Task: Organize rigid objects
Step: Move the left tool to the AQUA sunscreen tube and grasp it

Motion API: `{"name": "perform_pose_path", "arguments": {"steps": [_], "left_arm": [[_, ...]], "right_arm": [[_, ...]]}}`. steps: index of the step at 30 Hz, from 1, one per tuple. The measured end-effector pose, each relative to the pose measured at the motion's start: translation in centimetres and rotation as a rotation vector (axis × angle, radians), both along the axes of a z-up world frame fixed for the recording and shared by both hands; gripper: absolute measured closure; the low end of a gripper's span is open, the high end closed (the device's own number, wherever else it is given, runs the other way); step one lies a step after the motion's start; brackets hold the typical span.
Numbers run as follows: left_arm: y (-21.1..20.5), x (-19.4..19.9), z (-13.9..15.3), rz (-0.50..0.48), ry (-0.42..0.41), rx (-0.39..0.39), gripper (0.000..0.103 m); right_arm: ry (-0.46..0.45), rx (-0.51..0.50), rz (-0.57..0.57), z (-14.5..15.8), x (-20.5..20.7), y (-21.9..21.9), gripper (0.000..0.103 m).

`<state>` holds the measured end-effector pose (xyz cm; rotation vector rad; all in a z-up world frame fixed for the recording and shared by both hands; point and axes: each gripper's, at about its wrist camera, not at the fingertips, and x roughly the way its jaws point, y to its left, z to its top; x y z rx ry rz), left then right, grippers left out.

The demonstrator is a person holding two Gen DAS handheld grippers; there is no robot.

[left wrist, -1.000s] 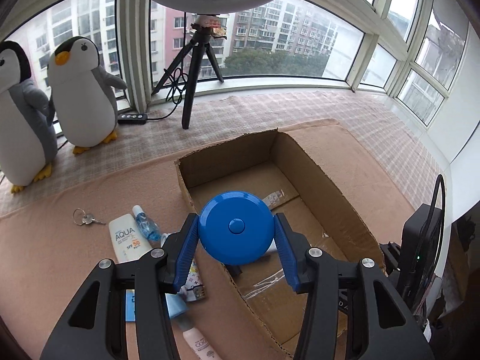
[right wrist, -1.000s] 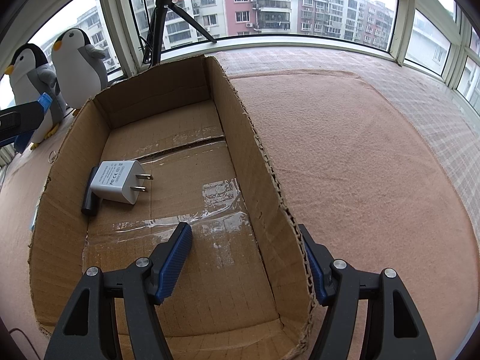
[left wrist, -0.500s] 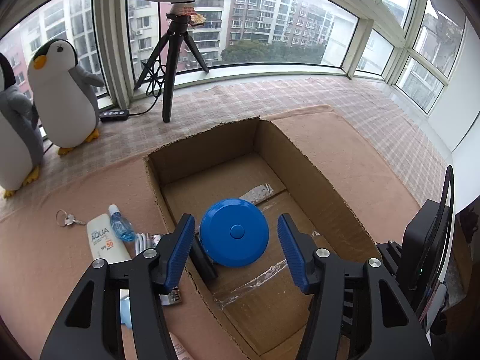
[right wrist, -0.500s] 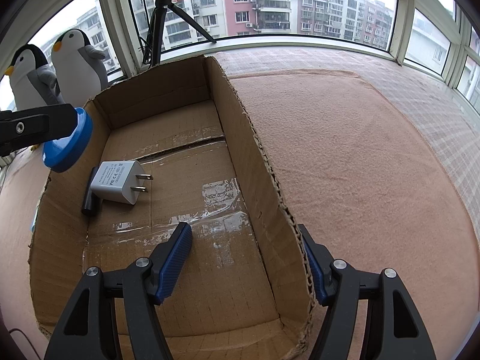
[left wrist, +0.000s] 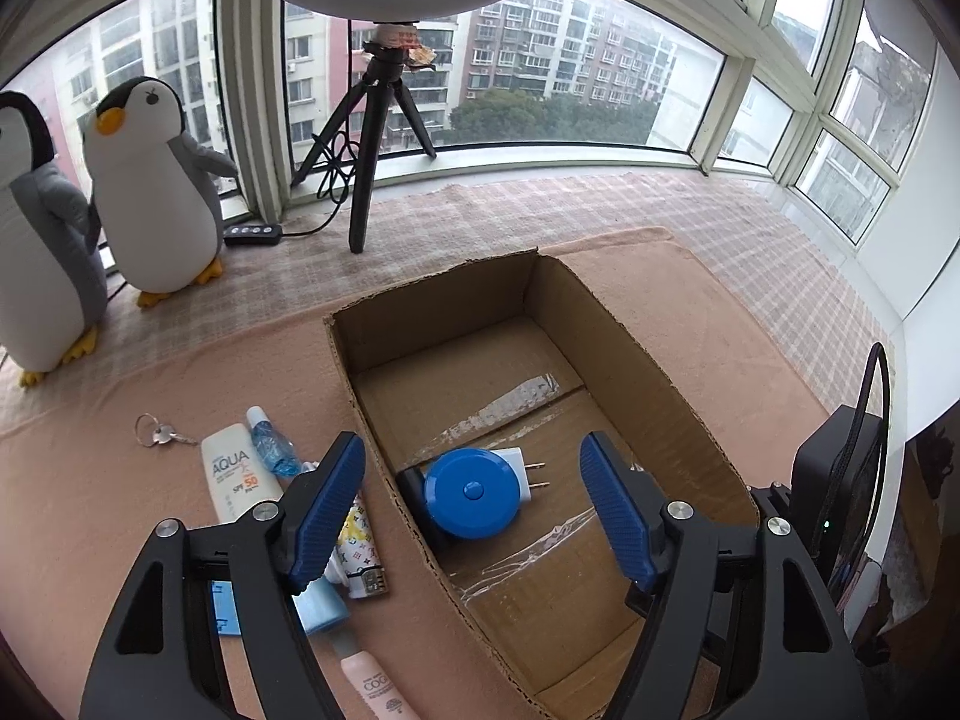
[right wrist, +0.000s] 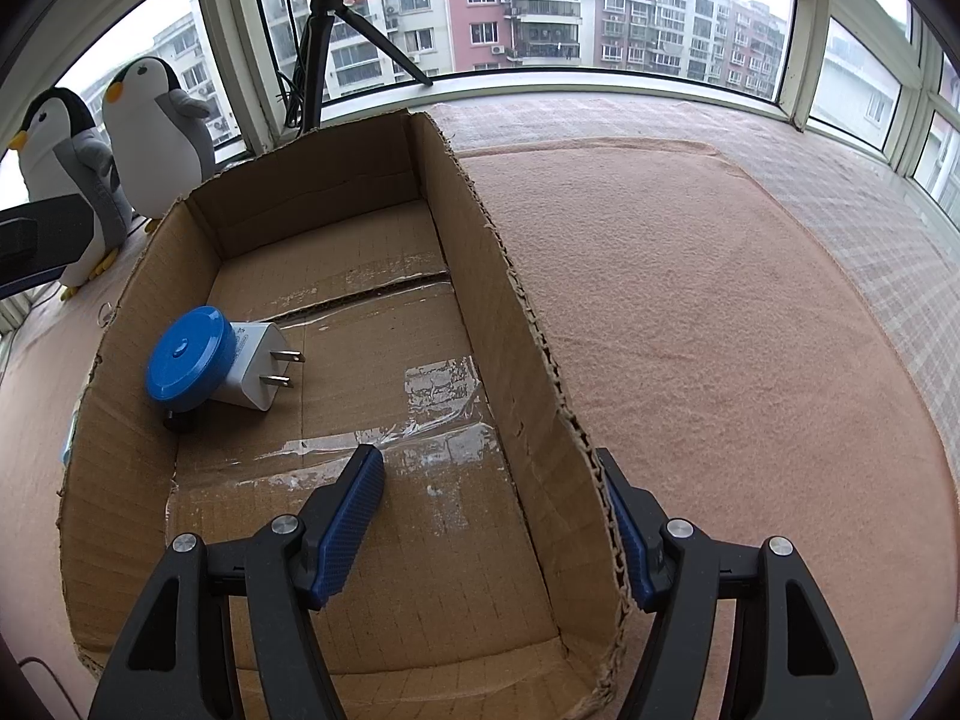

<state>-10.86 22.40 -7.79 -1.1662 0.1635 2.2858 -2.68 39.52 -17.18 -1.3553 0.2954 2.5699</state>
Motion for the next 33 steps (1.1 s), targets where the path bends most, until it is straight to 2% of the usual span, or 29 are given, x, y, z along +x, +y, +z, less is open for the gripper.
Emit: {"name": "perform_pose_path", "arguments": {"steps": [7, 16, 19, 25, 33], "left_arm": [[-4.2, -1.5, -0.5, 0.084, -0.029, -0.006, 0.029], [-9.0, -4.0, -2.9, 0.194, -0.129, -0.052, 0.029], [-9.4, -4.6, -3.9, 0.207, -0.173, -0.067, 0.029], [-8.9, -5.1, -5.7, 0.208, -0.206, -0.116, 0.031], [-7.6, -5.1, -6.7, 0.179, -0.169, -0.204, 0.036]], "right_arm": [[0.0, 0.0, 0.0, 0.0, 0.0, 0.0, 0.038], [0.0, 0.0, 0.0, 0.0, 0.1, 0.0, 0.038], [-0.001, 0.001, 0.0, 0.0, 0.1, 0.0, 0.038], [-0.001, 0.001, 0.001, 0.0, 0.1, 0.0, 0.038], [0.0, -0.001, -0.001, 0.0, 0.0, -0.1, 0.038]]}}
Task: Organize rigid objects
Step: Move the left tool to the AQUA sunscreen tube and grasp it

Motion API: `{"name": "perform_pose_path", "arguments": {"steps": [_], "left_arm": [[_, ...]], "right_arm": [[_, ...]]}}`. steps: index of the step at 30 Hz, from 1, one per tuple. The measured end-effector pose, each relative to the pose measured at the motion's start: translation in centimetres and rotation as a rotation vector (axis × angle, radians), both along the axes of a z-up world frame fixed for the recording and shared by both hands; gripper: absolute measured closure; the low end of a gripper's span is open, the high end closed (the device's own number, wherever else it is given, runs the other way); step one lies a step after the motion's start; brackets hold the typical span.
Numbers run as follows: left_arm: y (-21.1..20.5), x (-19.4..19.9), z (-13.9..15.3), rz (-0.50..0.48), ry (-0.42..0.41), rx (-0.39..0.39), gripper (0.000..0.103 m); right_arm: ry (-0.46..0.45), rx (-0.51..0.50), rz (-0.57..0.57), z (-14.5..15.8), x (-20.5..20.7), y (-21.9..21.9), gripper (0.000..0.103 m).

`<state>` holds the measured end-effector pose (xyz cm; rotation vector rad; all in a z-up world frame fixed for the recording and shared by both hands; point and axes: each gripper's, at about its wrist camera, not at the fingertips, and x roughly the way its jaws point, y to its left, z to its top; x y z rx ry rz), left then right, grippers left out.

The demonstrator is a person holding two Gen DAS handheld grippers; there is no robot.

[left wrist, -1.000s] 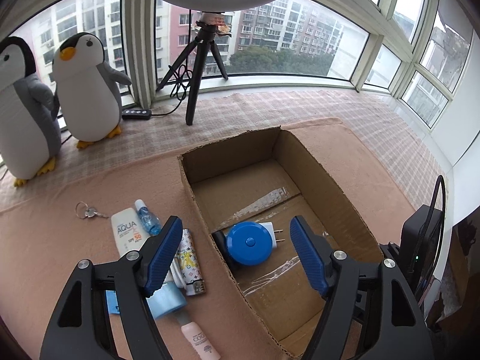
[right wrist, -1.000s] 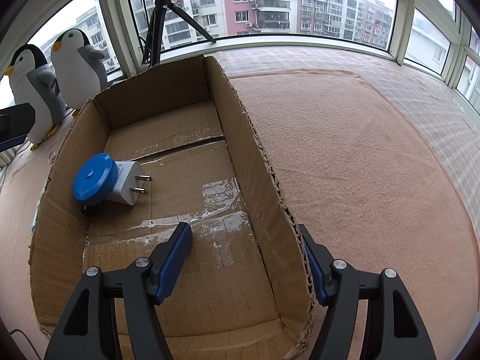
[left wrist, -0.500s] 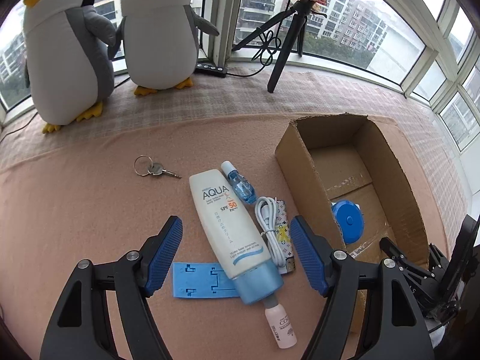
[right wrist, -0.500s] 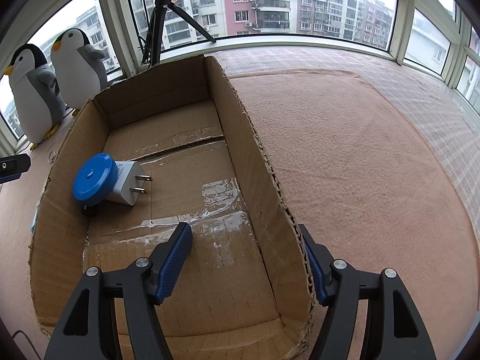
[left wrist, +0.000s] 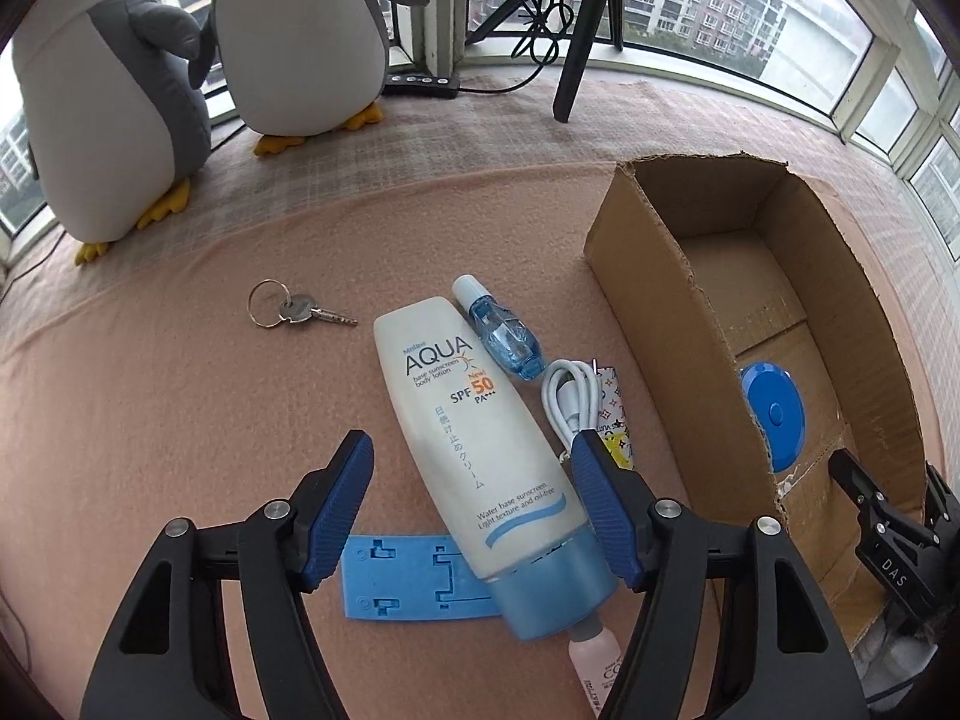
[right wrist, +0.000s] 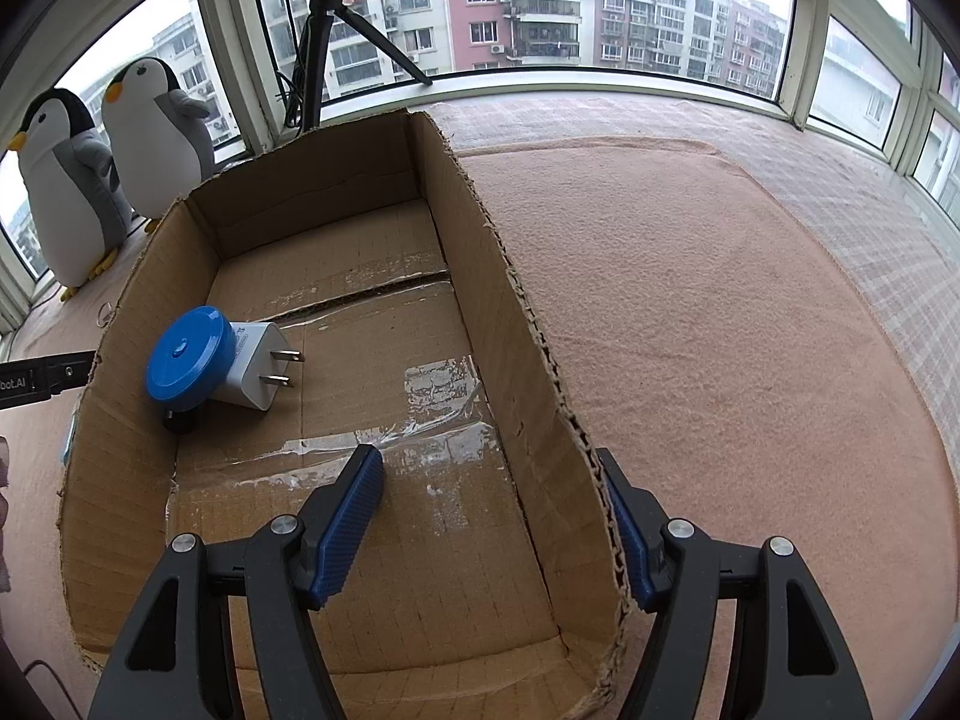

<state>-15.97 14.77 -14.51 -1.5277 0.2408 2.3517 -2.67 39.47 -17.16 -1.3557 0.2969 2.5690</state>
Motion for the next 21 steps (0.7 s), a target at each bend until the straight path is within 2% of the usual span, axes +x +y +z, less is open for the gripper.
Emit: {"name": "perform_pose_path", "arguments": {"steps": [2, 12, 17, 21], "left_arm": [[0.1, -0.1, -0.2, -0.01, 0.004, -0.017, 0.039], [0.6, -0.4, -0.8, -0.031, 0.002, -0.042, 0.039], [-0.9, -0.6, -0.7, -0.007, 0.009, -0.023, 0.047], [-3.0, -1.0, -0.7, 0.01, 0.0, 0.01, 0.047]], "right_arm": [[0.0, 0.0, 0.0, 0.0, 0.0, 0.0, 0.038], [-0.004, 0.006, 0.0, 0.0, -0.1, -0.1, 0.038], [-0.003, 0.005, -0.001, 0.0, 0.0, -0.1, 0.038], [-0.004, 0.007, 0.0, 0.0, 0.0, -0.1, 0.038]]}}
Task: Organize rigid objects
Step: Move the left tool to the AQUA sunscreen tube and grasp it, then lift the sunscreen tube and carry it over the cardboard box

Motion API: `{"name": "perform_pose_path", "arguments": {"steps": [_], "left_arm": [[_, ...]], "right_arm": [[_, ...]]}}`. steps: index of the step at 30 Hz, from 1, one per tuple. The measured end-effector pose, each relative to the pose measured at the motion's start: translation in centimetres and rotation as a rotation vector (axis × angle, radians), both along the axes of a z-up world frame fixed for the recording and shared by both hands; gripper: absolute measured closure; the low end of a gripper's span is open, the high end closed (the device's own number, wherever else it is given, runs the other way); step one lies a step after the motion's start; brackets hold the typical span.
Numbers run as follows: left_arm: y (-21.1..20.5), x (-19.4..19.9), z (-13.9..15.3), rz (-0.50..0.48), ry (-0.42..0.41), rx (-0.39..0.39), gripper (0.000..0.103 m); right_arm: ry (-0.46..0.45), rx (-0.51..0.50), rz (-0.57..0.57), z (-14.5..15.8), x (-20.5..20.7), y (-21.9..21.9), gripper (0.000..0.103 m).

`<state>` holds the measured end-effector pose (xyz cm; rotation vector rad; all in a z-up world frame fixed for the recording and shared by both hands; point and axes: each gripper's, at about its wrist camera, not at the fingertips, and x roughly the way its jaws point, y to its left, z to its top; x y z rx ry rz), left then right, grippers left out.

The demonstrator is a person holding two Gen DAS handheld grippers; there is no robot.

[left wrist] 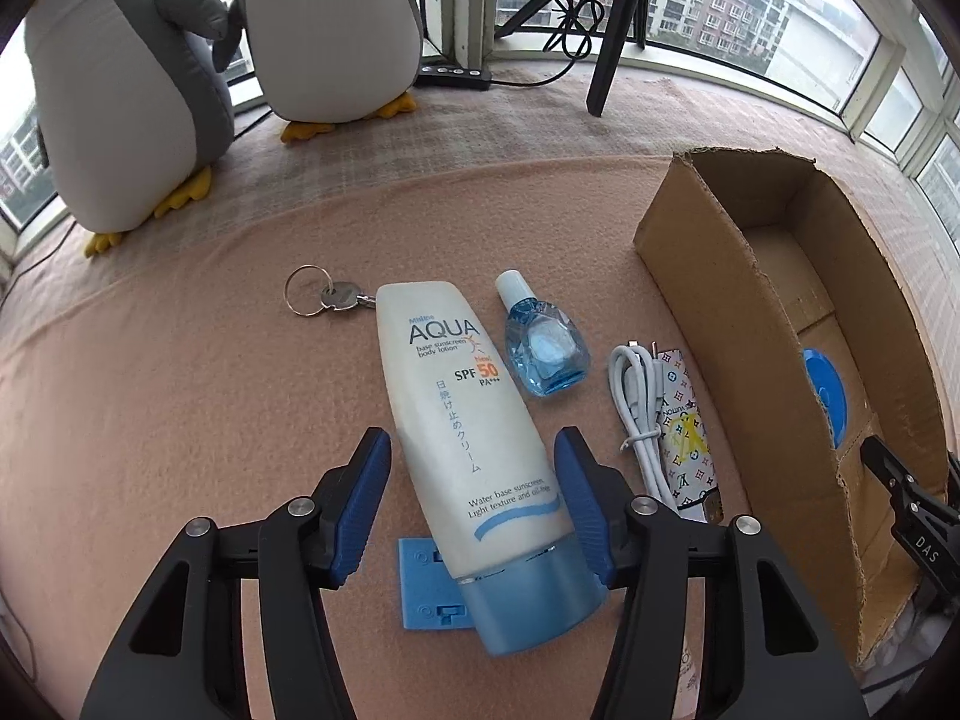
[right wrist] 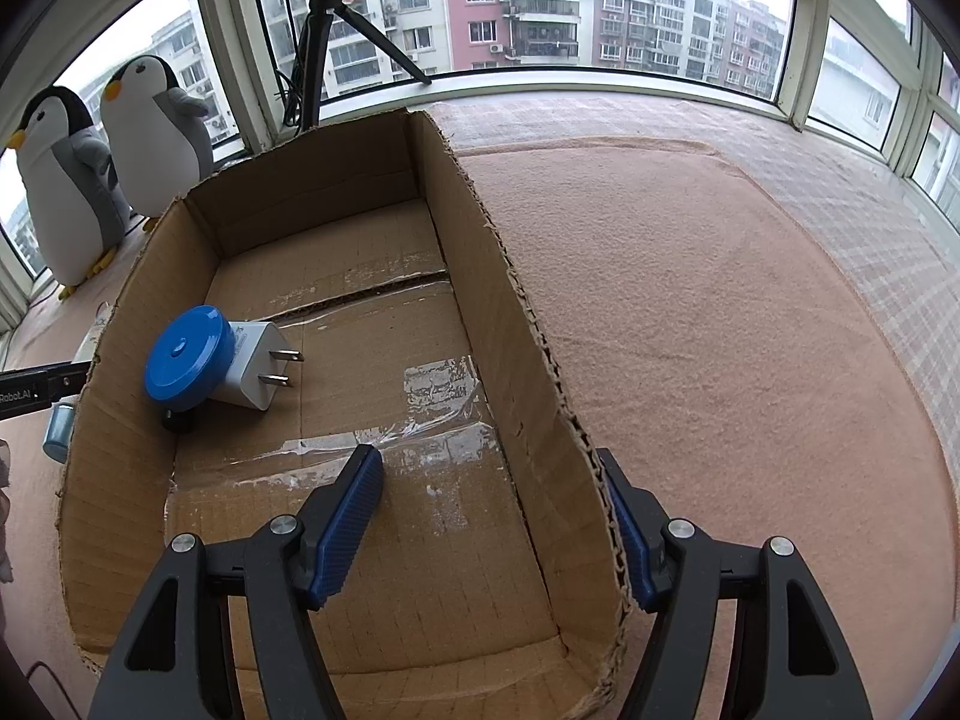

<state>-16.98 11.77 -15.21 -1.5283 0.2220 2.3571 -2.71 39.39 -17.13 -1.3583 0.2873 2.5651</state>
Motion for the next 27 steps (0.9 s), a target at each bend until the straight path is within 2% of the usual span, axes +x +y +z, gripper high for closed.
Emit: {"name": "perform_pose_path", "arguments": {"steps": [6, 15, 18, 27], "left_arm": [[-2.4, -0.6, -0.7, 0.011, -0.044, 0.044, 0.047], [-1.5, -0.8, -1.1, -0.018, -0.017, 0.008, 0.047], [-1.4, -0.8, -1.2, -0.028, -0.008, 0.005, 0.055], [-2.1, -1.2, -1.1, -0.004, -0.015, 0.074, 0.056]], "right_arm": [[-0.002, 0.002, 0.001, 0.0, -0.1, 0.0, 0.038], [-0.003, 0.003, 0.001, 0.0, -0.2, 0.0, 0.038], [-0.002, 0.003, 0.0, 0.0, -0.2, -0.1, 0.038], [-0.003, 0.004, 0.001, 0.0, -0.2, 0.0, 0.038]]}}
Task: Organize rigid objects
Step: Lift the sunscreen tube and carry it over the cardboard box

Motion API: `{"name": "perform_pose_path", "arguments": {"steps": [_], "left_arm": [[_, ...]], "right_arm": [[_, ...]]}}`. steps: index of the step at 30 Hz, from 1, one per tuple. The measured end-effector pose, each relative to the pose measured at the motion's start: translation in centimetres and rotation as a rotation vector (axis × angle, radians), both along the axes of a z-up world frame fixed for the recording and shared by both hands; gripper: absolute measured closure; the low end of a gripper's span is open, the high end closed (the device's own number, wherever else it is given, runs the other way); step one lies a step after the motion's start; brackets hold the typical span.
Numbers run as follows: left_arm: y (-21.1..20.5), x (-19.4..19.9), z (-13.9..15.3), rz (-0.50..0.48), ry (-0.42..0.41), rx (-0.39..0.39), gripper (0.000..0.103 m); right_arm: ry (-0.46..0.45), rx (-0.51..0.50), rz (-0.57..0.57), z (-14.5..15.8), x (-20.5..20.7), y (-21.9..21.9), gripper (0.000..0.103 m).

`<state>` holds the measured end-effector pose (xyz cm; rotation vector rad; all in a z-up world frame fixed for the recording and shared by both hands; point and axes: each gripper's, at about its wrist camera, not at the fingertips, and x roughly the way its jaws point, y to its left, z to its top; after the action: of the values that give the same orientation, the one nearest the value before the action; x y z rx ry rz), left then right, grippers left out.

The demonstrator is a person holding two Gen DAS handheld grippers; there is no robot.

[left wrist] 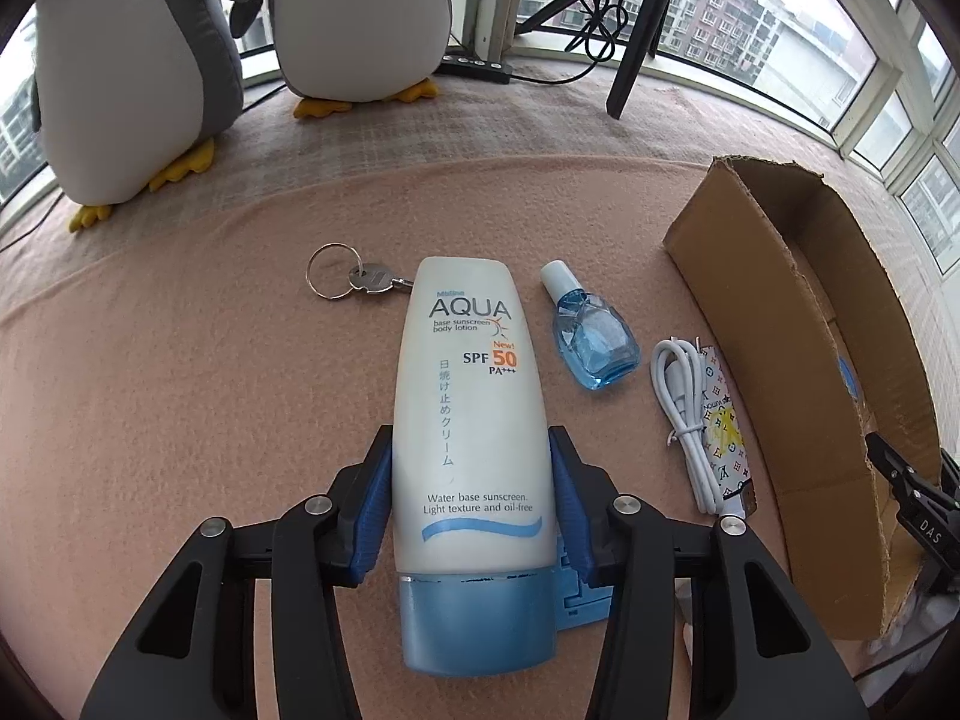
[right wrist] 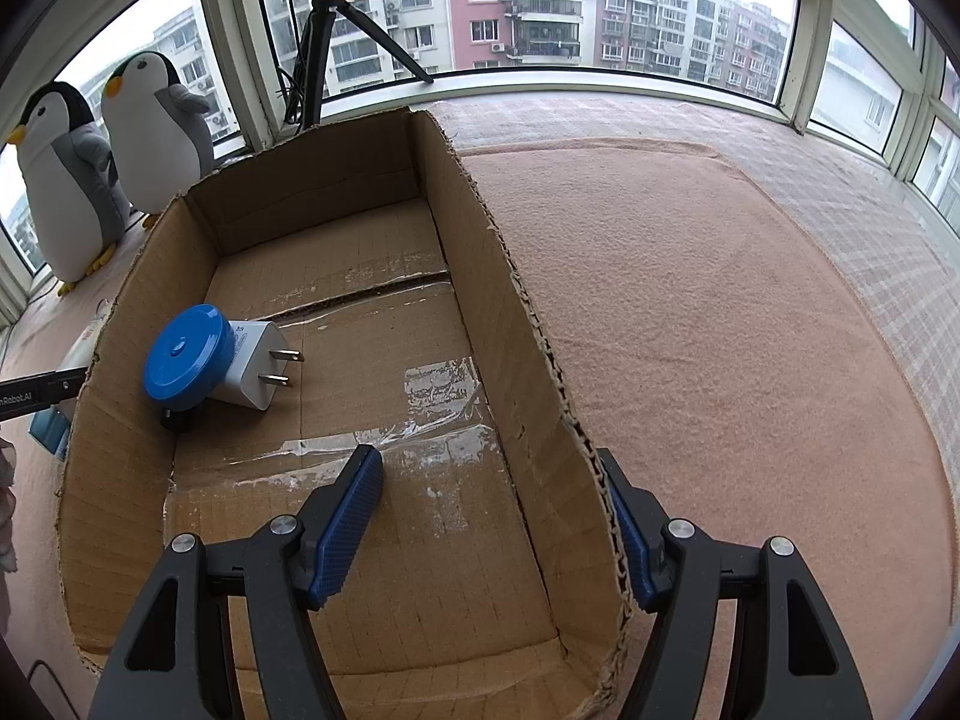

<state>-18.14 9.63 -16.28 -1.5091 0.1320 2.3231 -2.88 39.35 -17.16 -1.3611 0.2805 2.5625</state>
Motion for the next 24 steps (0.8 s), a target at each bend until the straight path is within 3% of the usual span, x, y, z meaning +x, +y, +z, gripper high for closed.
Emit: {"name": "perform_pose_path", "arguments": {"steps": [12, 24], "left_arm": [[-1.8, 0.6, 1.6, 0.059, 0.032, 0.057, 0.056], [2.0, 3.0, 6.5, -0.046, 0.121, 0.116, 0.056]], "right_arm": [[0.0, 0.002, 0.0, -0.1, 0.0, 0.1, 0.038], [0.0, 0.0, -0.003, -0.1, 0.1, 0.1, 0.038]]}}
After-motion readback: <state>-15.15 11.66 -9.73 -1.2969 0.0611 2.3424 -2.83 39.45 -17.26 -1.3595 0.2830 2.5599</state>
